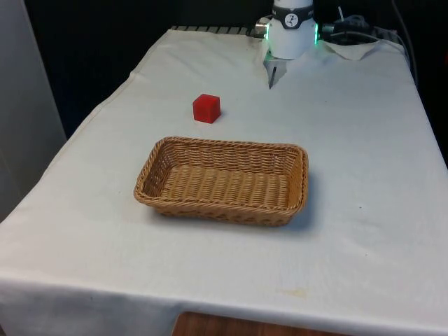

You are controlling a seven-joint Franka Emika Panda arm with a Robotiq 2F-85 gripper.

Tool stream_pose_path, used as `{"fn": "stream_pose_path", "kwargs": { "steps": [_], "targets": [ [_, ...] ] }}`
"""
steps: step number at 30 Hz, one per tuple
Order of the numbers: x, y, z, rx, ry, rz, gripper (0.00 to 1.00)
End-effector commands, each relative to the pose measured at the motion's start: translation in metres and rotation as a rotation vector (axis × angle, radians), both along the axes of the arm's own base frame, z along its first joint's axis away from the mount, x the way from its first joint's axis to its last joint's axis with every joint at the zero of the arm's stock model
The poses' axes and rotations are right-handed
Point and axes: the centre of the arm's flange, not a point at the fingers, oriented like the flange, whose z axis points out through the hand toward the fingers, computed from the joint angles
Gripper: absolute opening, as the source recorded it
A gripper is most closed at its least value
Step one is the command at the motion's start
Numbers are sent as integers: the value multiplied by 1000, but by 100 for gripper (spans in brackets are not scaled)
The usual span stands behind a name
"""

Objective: Pick up the cube and place it into the basket.

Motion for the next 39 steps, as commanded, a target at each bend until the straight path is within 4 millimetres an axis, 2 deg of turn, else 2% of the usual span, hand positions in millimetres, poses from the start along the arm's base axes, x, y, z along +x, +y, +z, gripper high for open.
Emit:
{"fn": "stream_pose_path", "kwargs": {
  "steps": [1, 12, 29, 39],
  "targets": [
    [-2, -5, 0, -11, -4, -3, 100],
    [-5, -21, -6, -41, 15, -15, 100],
    [-15, -54, -28, -98, 15, -50, 100],
    [-17, -63, -37, -91, 20, -75, 100]
  ]
}}
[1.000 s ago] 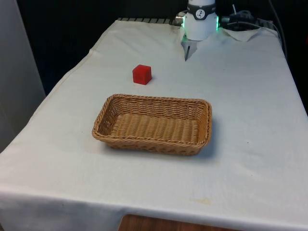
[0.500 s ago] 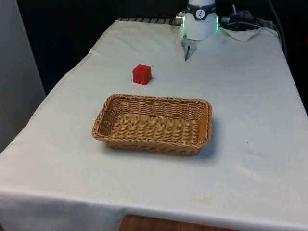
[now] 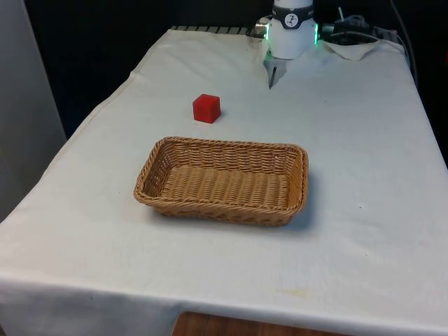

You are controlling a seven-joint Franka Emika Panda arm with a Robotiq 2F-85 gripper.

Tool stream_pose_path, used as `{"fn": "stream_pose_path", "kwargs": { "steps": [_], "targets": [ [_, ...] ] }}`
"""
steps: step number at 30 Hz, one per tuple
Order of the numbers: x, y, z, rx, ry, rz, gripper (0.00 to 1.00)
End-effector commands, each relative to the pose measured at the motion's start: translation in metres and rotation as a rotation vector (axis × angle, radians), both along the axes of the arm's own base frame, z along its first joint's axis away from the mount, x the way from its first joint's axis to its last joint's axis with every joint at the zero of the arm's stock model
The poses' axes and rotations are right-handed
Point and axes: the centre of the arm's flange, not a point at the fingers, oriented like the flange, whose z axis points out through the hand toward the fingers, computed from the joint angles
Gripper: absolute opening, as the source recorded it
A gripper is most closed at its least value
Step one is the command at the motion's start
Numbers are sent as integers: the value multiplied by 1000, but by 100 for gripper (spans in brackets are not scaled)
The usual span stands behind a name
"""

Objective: Pick up the cube and place it into the basket.

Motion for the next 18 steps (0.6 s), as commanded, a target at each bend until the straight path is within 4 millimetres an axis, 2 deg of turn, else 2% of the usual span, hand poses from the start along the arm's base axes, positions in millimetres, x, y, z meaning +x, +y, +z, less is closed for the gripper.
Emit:
{"fn": "stream_pose_path", "kwargs": {
  "steps": [1, 18],
  "targets": [
    [0, -2, -2, -6, -9, -12, 100],
    [-3, -13, -18, 4, -6, -72, 100]
  ]
}}
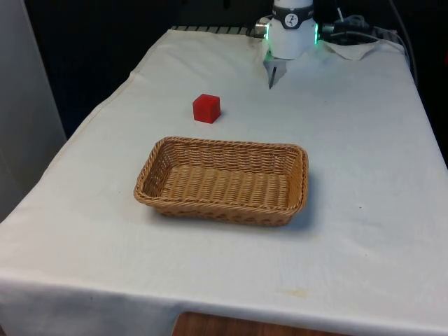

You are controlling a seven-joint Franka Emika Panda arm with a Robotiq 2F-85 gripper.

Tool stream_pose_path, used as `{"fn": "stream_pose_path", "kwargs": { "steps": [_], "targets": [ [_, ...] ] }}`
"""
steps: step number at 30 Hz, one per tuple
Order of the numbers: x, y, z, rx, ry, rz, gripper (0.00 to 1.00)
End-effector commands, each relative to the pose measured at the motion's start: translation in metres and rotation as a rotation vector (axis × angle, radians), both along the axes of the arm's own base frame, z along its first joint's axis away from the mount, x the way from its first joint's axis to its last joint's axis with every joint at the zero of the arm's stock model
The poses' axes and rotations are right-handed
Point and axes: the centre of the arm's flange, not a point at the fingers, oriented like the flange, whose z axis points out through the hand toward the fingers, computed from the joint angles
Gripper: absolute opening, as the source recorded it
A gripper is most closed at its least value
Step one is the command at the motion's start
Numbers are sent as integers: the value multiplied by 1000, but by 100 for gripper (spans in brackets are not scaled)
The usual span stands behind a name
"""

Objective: Pick up the cube and place it into the basket.

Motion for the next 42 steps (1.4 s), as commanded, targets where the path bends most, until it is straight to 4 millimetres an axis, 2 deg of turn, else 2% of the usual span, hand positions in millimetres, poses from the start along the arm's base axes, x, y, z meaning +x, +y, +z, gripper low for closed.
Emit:
{"fn": "stream_pose_path", "kwargs": {
  "steps": [1, 9, 42],
  "targets": [
    [-1, -2, 0, -3, -6, -2, 100],
    [-8, -8, -8, 7, -5, -6, 100],
    [-15, -7, -86, -3, -44, -17, 100]
  ]
}}
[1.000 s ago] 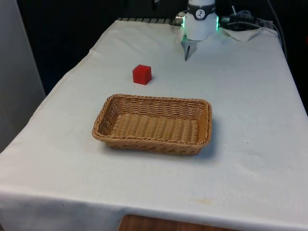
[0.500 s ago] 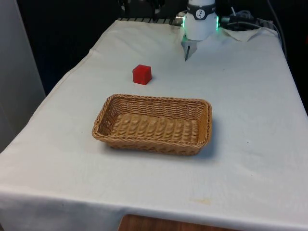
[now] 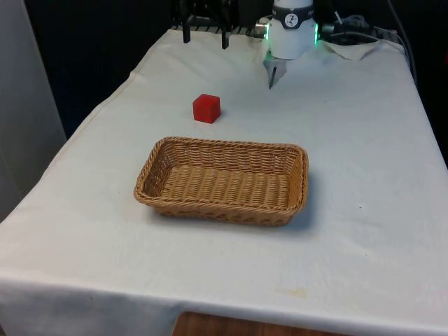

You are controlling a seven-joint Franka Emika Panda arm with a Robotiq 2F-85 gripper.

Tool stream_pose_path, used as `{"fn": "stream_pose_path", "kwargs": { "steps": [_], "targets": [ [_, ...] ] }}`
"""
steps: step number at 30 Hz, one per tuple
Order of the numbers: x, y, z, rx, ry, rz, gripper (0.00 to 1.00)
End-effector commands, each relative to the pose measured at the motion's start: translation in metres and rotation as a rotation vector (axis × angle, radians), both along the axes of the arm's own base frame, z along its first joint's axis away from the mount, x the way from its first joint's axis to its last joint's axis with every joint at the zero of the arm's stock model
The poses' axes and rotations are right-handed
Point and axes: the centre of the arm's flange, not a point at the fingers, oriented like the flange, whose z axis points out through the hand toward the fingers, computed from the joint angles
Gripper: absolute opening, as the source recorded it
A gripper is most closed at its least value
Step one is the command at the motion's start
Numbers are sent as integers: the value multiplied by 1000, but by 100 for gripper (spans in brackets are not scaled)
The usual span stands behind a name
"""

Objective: Pick up the cube and place it into the basket.

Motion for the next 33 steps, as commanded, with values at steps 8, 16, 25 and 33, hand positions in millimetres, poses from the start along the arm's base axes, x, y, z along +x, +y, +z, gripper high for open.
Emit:
{"fn": "stream_pose_path", "kwargs": {
  "steps": [8, 16, 25, 33],
  "targets": [
    [-2, -1, -18, 0, -7, -8, 100],
    [-4, -3, -33, -3, -6, -16, 100],
    [-7, -3, -49, -6, -11, -24, 100],
    [-8, -2, -65, -8, -16, -33, 100]
  ]
}}
